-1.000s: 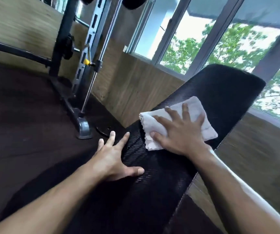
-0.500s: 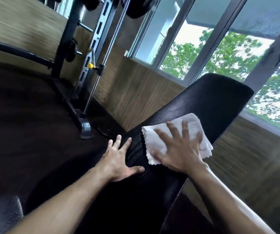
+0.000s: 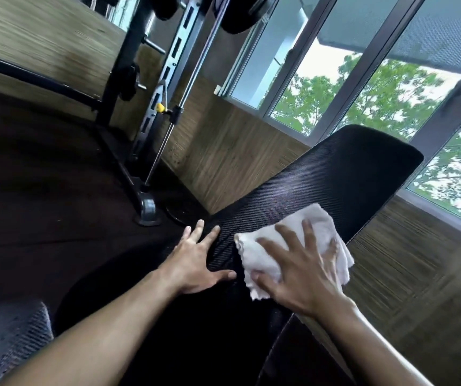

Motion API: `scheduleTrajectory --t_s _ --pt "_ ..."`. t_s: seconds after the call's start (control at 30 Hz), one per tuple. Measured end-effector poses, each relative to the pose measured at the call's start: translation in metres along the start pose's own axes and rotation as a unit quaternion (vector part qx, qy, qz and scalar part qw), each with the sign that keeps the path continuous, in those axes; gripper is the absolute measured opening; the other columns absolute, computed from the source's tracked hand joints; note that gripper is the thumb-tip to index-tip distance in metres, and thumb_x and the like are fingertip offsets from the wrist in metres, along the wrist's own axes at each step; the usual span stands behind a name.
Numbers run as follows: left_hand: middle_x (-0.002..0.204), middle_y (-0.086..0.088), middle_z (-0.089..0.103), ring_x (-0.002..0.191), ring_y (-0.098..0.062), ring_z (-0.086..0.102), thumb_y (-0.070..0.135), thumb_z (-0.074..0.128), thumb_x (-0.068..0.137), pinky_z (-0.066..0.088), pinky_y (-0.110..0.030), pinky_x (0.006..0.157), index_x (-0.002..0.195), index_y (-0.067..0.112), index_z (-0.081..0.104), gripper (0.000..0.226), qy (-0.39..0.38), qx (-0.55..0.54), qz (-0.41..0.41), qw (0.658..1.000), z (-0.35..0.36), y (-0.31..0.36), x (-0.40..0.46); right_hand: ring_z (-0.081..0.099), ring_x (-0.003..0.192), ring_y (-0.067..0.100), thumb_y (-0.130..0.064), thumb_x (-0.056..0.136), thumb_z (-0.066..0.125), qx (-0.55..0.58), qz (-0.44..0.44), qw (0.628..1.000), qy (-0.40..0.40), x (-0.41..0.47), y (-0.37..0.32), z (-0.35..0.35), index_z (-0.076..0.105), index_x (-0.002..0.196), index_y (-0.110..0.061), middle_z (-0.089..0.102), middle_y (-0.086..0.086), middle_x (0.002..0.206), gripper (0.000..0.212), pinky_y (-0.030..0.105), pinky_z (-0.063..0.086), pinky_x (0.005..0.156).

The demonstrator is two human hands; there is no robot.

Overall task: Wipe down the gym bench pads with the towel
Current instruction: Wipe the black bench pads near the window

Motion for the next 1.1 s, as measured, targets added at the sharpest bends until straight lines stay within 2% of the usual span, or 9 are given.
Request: scheduleTrajectory --t_s 0.1,0.27,0.47,0.5,0.57,0.6,0.77,0.9,1.1 --pt "0.163 0.007 -0.022 0.15 -0.018 -0.019 0.076 0.065 0.071 0.008 -0.056 0.119 0.155 0.044 -0.005 0.114 -0.019 0.014 -0.001 1.0 0.007 -0.01 -0.011 -0.035 0.148 0.028 -0.088 0.082 0.028 0.008 0.004 1.0 0.006 -0.007 0.001 0.006 0.008 0.152 -0.059 -0.006 -0.014 0.169 0.079 0.08 -0.009 0.109" --pt "0.159 0.012 -0.03 0.148 -0.017 -0.023 0.08 0.061 0.071 0.004 -0.058 0.119 0.153 0.046 -0.01 0.114 -0.038 0.029 -0.015 0.999 0.012 -0.019 -0.026 -0.017 0.153 0.04 -0.09 0.08 0.022 -0.028 -0.001 1.0 0.008 0.034 -0.016 0.002 0.01 0.153 -0.057 0.0 -0.009 0.17 0.081 0.084 -0.008 0.104" --pt "0.154 0.021 -0.036 0.147 -0.019 -0.027 0.084 0.064 0.062 0.005 -0.064 0.115 0.148 0.056 -0.013 0.119 -0.055 0.039 -0.027 0.997 0.019 -0.029 -0.041 -0.027 0.151 0.036 -0.086 0.083 0.029 0.001 -0.035 0.999 0.038 -0.009 -0.018 0.008 0.013 0.153 -0.057 -0.001 -0.009 0.169 0.078 0.077 -0.014 0.107" --pt "0.153 0.022 -0.037 0.146 -0.019 -0.028 0.084 0.065 0.062 0.005 -0.065 0.115 0.148 0.057 -0.013 0.119 -0.06 0.043 -0.027 0.997 0.019 -0.034 -0.046 -0.02 0.153 0.038 -0.086 0.081 0.031 0.006 -0.043 0.998 0.053 -0.013 -0.02 0.01 0.02 0.151 -0.058 0.008 -0.007 0.169 0.076 0.078 -0.011 0.107" --pt "0.151 0.024 -0.039 0.146 -0.02 -0.03 0.084 0.065 0.062 0.005 -0.065 0.115 0.146 0.059 -0.015 0.119 -0.067 0.051 -0.024 0.996 0.019 -0.041 -0.051 0.005 0.154 0.044 -0.087 0.079 0.035 0.015 -0.042 0.997 0.064 -0.007 -0.025 0.012 0.038 0.144 -0.057 0.031 -0.003 0.164 0.072 0.084 -0.001 0.104" --pt "0.151 0.024 -0.04 0.146 -0.02 -0.03 0.084 0.064 0.062 0.005 -0.066 0.115 0.146 0.059 -0.015 0.118 -0.066 0.051 -0.024 0.996 0.02 -0.044 -0.052 0.012 0.153 0.046 -0.088 0.078 0.035 0.007 -0.038 0.997 0.067 0.002 -0.028 0.013 0.042 0.142 -0.057 0.035 -0.003 0.162 0.071 0.085 0.003 0.102" --pt "0.151 0.024 -0.039 0.147 -0.022 -0.029 0.087 0.062 0.06 0.007 -0.066 0.114 0.146 0.059 -0.016 0.12 -0.069 0.056 -0.023 0.996 0.02 -0.045 -0.053 -0.01 0.153 0.043 -0.089 0.082 0.026 -0.041 -0.026 0.998 0.027 0.038 -0.041 0.008 0.014 0.152 -0.058 0.007 -0.007 0.17 0.077 0.084 -0.004 0.105" --pt "0.152 0.024 -0.039 0.146 -0.023 -0.029 0.086 0.062 0.061 0.004 -0.066 0.115 0.147 0.057 -0.016 0.12 -0.069 0.052 -0.023 0.996 0.018 -0.047 -0.057 -0.009 0.154 0.043 -0.09 0.081 0.02 -0.05 -0.037 0.997 0.049 0.022 -0.041 0.006 0.014 0.152 -0.06 0.009 -0.005 0.17 0.077 0.083 0.0 0.106" --pt "0.152 0.025 -0.037 0.146 -0.022 -0.029 0.087 0.064 0.057 0.005 -0.067 0.114 0.146 0.059 -0.014 0.122 -0.069 0.037 -0.027 0.997 0.017 -0.049 -0.055 -0.018 0.153 0.041 -0.087 0.083 0.032 -0.048 -0.06 0.997 -0.016 0.047 -0.048 0.005 0.004 0.153 -0.057 -0.004 -0.006 0.17 0.081 0.082 -0.009 0.107"
Point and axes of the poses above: each hand's wrist, its own x-axis towards the middle knuckle, its own z-axis out of the palm, y = z × x, the point moved 6 cm from there along x, towards the middle knuckle
